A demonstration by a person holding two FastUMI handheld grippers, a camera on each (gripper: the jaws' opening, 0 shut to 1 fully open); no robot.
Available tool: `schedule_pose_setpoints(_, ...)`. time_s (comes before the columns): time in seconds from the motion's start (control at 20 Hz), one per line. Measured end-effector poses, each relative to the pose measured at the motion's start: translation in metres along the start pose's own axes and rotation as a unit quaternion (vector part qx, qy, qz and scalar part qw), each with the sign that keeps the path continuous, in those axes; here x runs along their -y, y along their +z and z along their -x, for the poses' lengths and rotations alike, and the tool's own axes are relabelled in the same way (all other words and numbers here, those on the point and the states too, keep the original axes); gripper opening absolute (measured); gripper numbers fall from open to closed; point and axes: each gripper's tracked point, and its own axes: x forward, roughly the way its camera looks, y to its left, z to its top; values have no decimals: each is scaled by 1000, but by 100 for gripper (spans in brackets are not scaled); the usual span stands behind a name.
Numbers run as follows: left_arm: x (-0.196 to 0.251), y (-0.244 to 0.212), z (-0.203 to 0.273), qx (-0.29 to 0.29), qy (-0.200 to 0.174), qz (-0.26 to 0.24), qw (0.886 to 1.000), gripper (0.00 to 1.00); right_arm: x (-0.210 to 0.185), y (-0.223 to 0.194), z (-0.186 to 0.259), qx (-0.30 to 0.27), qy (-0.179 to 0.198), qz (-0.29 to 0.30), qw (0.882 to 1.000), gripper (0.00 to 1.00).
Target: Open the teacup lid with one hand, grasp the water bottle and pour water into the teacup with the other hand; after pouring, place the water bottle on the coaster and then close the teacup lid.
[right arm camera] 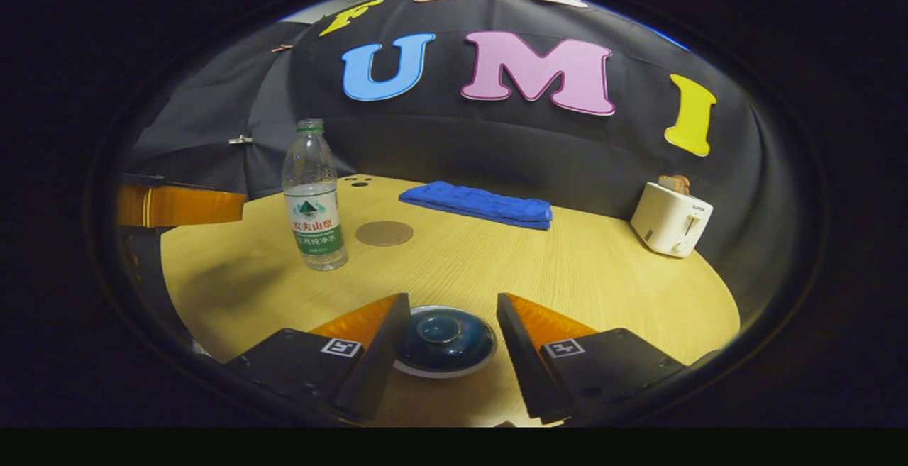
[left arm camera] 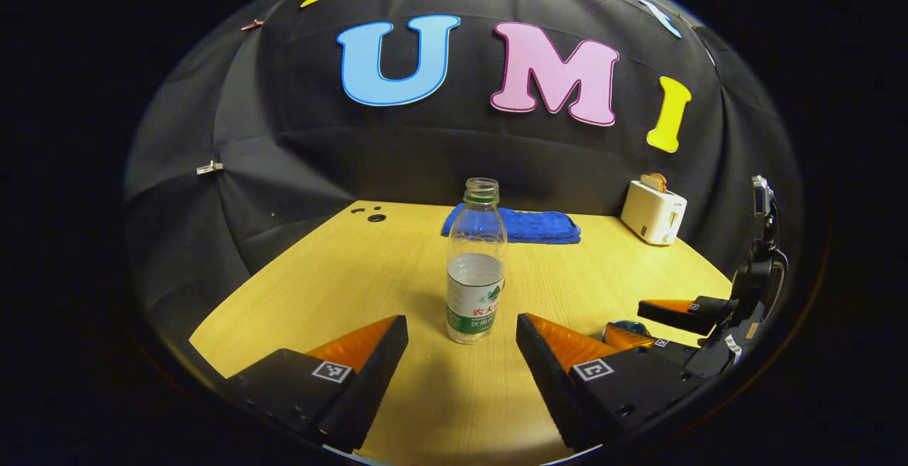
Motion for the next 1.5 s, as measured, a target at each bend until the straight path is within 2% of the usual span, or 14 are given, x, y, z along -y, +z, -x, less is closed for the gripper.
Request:
schedule_pose_setpoints(0.1, 4, 1, 1, 1, -4, -8, 1000, 97, -2, 0, 1, 1, 1, 6, 1000, 75)
schedule_pose_setpoints(0.35, 8, 3, 1, 3, -12, -9, 1000, 97, -7, 1, 2, 1, 4, 10, 1000, 58)
schedule_pose_setpoints(0.4, 8, 4, 1, 4, -12, -9, 1000, 97, -7, 2, 3, 1, 3, 10, 1000, 57)
schedule_pose_setpoints(0.45, 7, 4, 2, 5, -12, -10, 1000, 97, -8, 4, 2, -1, 4, 8, 1000, 39)
schedule_pose_setpoints(0.55, 6, 4, 3, 6, -11, -10, 1000, 97, -8, 3, 1, -7, 7, 8, 1000, 31)
schedule_pose_setpoints(0.6, 6, 5, 2, 6, -11, -11, 1000, 97, -9, 3, 1, -8, 9, 8, 1000, 34)
schedule_pose_setpoints(0.9, 6, -4, -4, 3, -18, -21, 1000, 97, -10, 6, 1, -21, 22, 9, 999, 32)
schedule_pose_setpoints(1.0, 6, -8, -11, 2, -22, -25, 999, 97, -10, 12, 2, -19, 26, 9, 999, 20)
schedule_pose_setpoints(1.05, 5, -11, -16, 2, -23, -25, 999, 97, -8, 19, 3, -15, 26, 8, 1000, 20)
schedule_pose_setpoints(1.2, 4, -11, -33, 6, -23, -18, 1000, 97, -2, 38, 4, -5, 25, -5, 1000, 29)
schedule_pose_setpoints(1.35, 6, -9, -58, 16, -25, -14, 999, 97, 9, 56, 8, 5, 19, -20, 1000, 29)
schedule_pose_setpoints(1.4, 5, -7, -67, 19, -22, -18, 999, 97, 14, 59, 9, 6, 17, -26, 999, 25)
schedule_pose_setpoints(1.5, 7, -2, -84, 30, -19, -14, 999, 97, 23, 64, 11, 9, 11, -39, 999, 25)
